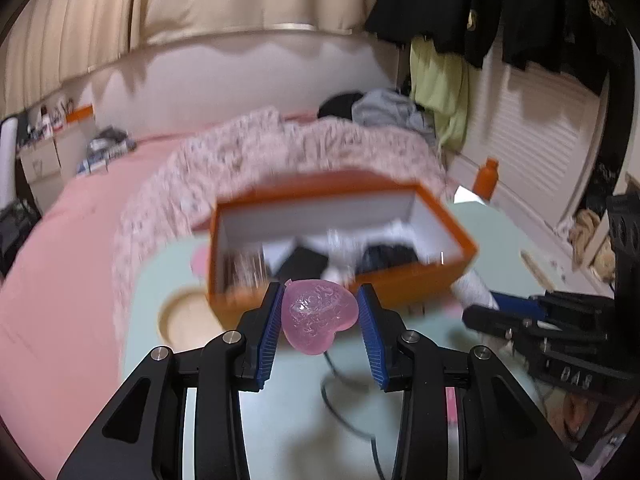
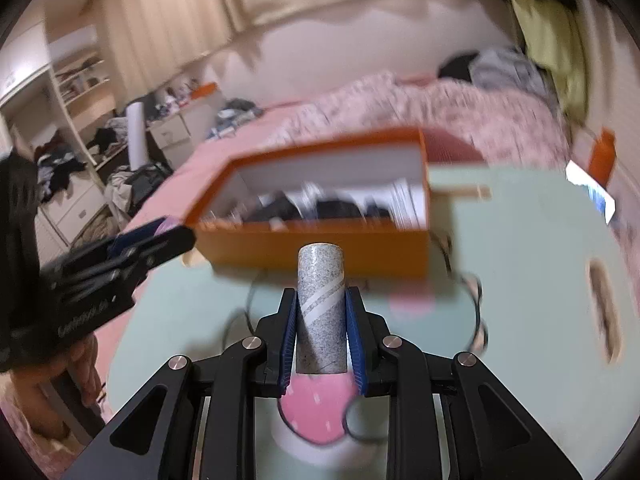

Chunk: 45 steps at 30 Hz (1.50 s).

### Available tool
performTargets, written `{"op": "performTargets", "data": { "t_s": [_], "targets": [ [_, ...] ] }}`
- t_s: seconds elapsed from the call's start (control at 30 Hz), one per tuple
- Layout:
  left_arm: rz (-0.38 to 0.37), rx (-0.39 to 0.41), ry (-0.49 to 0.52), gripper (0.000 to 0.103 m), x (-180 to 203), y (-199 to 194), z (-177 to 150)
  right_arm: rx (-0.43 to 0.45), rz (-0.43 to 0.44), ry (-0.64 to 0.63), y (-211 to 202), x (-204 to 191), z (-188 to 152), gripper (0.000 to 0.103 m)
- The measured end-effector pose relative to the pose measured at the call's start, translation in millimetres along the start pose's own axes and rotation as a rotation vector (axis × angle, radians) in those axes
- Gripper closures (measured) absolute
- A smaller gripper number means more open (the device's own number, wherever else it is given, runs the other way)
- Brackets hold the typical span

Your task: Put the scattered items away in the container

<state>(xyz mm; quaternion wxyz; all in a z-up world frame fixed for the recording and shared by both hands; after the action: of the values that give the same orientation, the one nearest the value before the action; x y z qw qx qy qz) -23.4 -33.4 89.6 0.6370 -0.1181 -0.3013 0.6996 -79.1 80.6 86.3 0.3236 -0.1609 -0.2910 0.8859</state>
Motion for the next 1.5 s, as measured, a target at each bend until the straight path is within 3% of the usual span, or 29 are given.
{"op": "performTargets", "data": {
  "t_s": [0.17,0.3,0.43,0.6,0.67,0.7,0.73,0.77,0.8,0.9,1.0,1.23,1.37,1.5],
  "targets": [
    [-0.021,0.039,-0.018,0.064,0,12,52,0.075,-0.044,-0.049,7,8,57,0.08],
    [-0.027,0.007,-0.053,0.064,-3,42,71,0.055,-0.066,-0.051,35,19,85,0.08],
    [0.004,-0.041,-0.08,0.064,-10,74,63,-0.018,-0.104,-0.025,69,35,83,0.08],
    [0.009,-0.089,-0.11,0.064,-12,91,50,-0.048,-0.136,-0.013,86,43,73,0.08],
    [0.051,-0.086,-0.118,0.063,-15,92,48,-0.038,-0.143,-0.009,86,45,72,0.067],
    [0.071,-0.081,-0.124,0.058,-16,91,48,-0.029,-0.144,-0.008,84,46,72,0.062],
    [0.087,-0.075,-0.129,0.052,-18,89,47,-0.01,-0.149,-0.003,79,47,72,0.049],
    [0.093,-0.067,-0.132,0.034,-20,87,47,0.011,-0.154,0.005,74,48,72,0.042],
    [0.094,-0.053,-0.139,0.025,-22,83,47,0.027,-0.155,0.009,70,49,72,0.04],
    [0.086,-0.004,-0.153,0.024,-25,70,49,0.04,-0.155,-0.005,61,46,74,0.04],
    [0.093,-0.005,-0.147,0.024,-25,58,49,0.031,-0.16,-0.031,53,41,74,0.04],
    [0.071,-0.013,-0.121,0.021,-17,16,14,-0.021,-0.111,-0.049,22,20,38,0.04],
    [0.075,-0.099,-0.116,0.021,-15,12,-33,-0.088,-0.117,-0.068,16,10,-4,0.039],
    [0.112,-0.163,-0.178,0.021,-21,22,-68,-0.185,-0.123,-0.05,25,10,-41,0.039]
  ]
}}
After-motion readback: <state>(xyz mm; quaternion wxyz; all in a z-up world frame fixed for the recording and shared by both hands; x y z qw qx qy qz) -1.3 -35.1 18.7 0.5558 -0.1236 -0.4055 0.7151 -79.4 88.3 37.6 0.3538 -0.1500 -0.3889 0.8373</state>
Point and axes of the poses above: each gripper's, at about its wrist camera, not at the fingertips, and y roughly the way its jaws point, x to its right, z to its top, the point moved 4 cm from there along y, roughly the way its jaws point, and after that the axes turned 11 degrees about -y, right-handed, at the moved point
